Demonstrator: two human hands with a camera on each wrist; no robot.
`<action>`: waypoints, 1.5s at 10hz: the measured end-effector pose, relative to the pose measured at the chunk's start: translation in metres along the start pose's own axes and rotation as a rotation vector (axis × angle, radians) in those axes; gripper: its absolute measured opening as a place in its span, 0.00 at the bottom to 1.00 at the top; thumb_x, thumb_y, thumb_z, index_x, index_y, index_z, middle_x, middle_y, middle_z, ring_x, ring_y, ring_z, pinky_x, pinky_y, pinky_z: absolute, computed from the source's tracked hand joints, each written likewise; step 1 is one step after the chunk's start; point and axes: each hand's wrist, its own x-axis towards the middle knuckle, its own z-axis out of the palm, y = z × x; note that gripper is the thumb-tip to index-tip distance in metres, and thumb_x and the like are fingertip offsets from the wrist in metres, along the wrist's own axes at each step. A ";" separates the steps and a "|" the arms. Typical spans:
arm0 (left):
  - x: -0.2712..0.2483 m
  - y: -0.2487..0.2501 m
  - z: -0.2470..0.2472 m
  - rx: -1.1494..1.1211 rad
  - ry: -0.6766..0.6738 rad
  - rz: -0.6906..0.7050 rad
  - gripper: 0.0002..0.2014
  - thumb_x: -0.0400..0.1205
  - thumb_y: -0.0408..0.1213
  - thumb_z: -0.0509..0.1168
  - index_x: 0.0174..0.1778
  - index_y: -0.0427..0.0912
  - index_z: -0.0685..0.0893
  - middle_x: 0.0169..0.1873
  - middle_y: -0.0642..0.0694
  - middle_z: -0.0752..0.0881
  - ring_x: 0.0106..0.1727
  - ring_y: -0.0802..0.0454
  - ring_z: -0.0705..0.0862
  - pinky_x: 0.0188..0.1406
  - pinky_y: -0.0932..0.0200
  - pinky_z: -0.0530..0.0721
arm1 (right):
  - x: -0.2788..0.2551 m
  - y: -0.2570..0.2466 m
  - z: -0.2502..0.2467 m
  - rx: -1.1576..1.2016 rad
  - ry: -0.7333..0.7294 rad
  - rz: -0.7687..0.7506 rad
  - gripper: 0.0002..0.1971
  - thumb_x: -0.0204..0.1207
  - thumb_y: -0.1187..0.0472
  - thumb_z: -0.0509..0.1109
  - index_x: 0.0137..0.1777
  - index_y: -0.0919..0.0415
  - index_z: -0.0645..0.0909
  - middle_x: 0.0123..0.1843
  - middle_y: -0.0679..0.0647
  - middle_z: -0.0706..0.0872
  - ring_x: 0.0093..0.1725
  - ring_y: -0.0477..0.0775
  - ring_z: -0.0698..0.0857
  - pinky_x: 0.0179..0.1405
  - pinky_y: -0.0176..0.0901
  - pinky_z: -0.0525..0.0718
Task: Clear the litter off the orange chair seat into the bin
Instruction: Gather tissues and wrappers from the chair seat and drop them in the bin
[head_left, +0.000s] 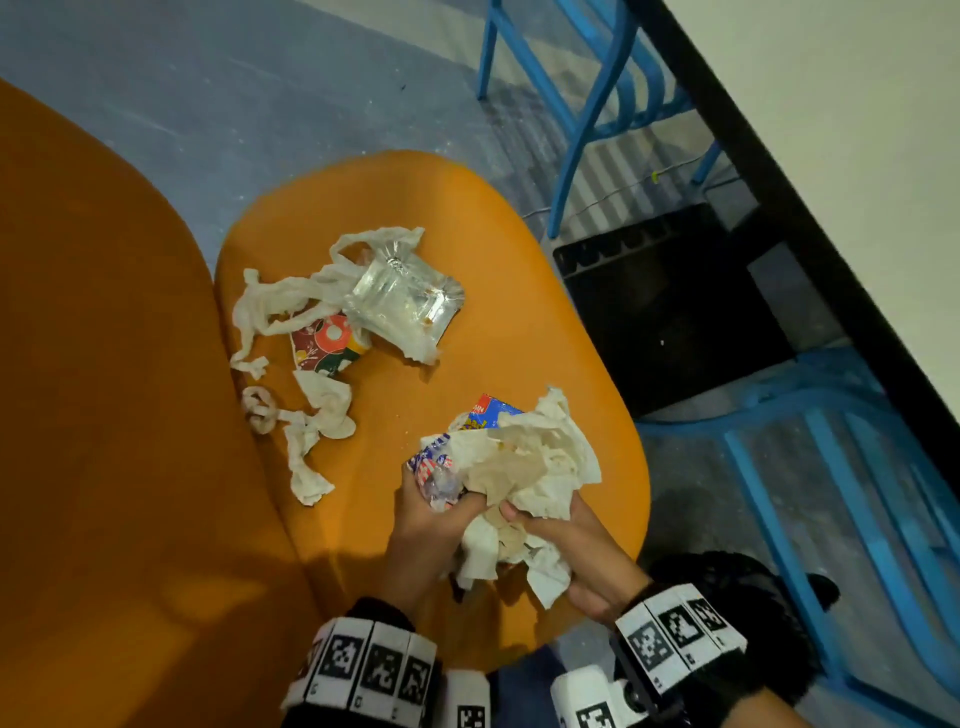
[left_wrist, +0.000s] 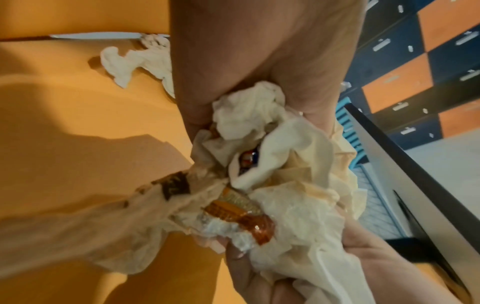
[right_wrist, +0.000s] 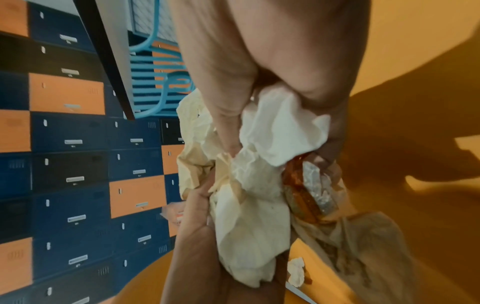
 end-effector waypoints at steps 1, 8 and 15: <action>-0.014 -0.007 0.017 0.049 -0.047 0.029 0.44 0.69 0.32 0.75 0.78 0.45 0.58 0.66 0.47 0.78 0.62 0.49 0.78 0.60 0.54 0.75 | -0.015 0.010 -0.020 0.101 0.031 -0.035 0.27 0.59 0.68 0.77 0.61 0.58 0.80 0.56 0.58 0.91 0.56 0.57 0.89 0.47 0.44 0.90; -0.083 -0.156 0.289 0.490 -0.521 0.050 0.25 0.57 0.48 0.71 0.49 0.59 0.72 0.44 0.63 0.84 0.48 0.58 0.85 0.57 0.56 0.81 | -0.156 0.076 -0.299 0.395 0.437 -0.084 0.13 0.78 0.71 0.63 0.61 0.62 0.73 0.45 0.60 0.84 0.42 0.61 0.83 0.41 0.55 0.81; 0.011 -0.372 0.372 1.019 -0.424 -0.174 0.58 0.59 0.63 0.68 0.82 0.45 0.49 0.83 0.36 0.43 0.84 0.38 0.46 0.83 0.48 0.52 | -0.028 0.208 -0.483 -0.455 0.574 0.202 0.33 0.72 0.63 0.73 0.74 0.70 0.65 0.72 0.67 0.75 0.72 0.64 0.75 0.68 0.44 0.72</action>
